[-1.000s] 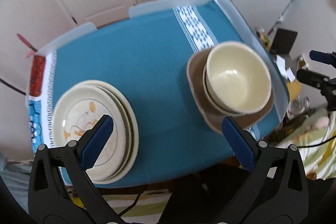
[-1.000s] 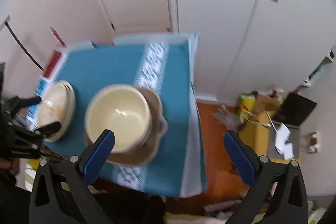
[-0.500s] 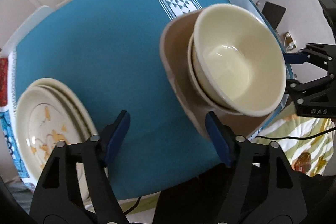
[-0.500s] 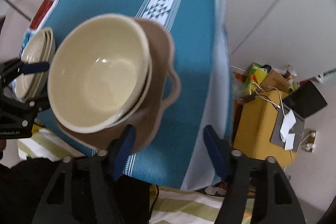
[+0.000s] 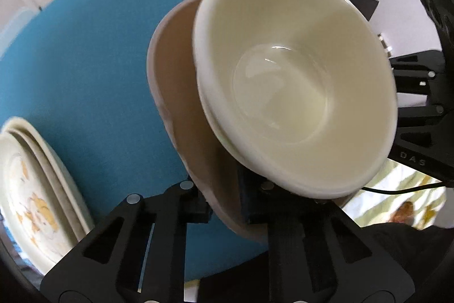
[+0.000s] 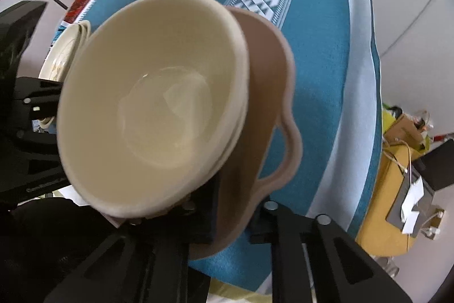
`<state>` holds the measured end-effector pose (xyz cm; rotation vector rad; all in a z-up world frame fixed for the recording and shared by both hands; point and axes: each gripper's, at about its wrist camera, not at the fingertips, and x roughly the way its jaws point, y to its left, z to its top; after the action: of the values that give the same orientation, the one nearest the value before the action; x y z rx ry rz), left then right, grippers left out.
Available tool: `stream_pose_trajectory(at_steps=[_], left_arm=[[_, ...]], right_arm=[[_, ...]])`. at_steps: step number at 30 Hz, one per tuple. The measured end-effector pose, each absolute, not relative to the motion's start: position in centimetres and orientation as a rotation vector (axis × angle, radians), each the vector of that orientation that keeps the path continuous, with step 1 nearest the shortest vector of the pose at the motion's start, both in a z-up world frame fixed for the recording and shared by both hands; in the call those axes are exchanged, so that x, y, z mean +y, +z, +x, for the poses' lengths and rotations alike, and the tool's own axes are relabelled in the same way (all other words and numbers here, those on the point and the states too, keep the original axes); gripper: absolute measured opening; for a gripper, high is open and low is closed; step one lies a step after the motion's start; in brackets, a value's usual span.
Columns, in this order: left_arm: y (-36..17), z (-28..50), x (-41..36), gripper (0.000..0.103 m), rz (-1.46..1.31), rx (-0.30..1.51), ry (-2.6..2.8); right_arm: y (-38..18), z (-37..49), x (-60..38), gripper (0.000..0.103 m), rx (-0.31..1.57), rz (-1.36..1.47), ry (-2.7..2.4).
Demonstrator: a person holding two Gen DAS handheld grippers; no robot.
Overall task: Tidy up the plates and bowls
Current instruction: 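Lift the basin with its nested bowls and carry it over the plate stack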
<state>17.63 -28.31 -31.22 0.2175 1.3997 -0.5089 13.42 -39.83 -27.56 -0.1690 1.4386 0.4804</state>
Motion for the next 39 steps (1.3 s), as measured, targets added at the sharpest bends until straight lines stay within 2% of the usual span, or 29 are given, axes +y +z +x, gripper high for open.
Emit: stream_pose_trajectory(at_steps=[11, 21, 31, 39], left_arm=[[-30.0, 18.1, -28.5, 0.011, 0.271, 1.315, -0.468], [-25.4, 19.0, -26.4, 0.011, 0.241, 1.23, -0.401], [-19.2, 17.9, -18.8, 0.012, 0.159, 1.149, -0.246], [-18.4, 16.5, -10.7, 0.011, 0.149, 1.144, -0.184]], right_arm=[[-26.5, 13.2, -39.6, 0.013, 1.371, -0.135, 0.437], [-22.7, 15.3, -38.2, 0.013, 1.277, -0.165, 0.45], [-17.2, 16.0, -31.3, 0.013, 1.165, -0.221, 0.584], [-16.5, 14.6, -22.9, 0.013, 1.145, -0.265, 0.653]])
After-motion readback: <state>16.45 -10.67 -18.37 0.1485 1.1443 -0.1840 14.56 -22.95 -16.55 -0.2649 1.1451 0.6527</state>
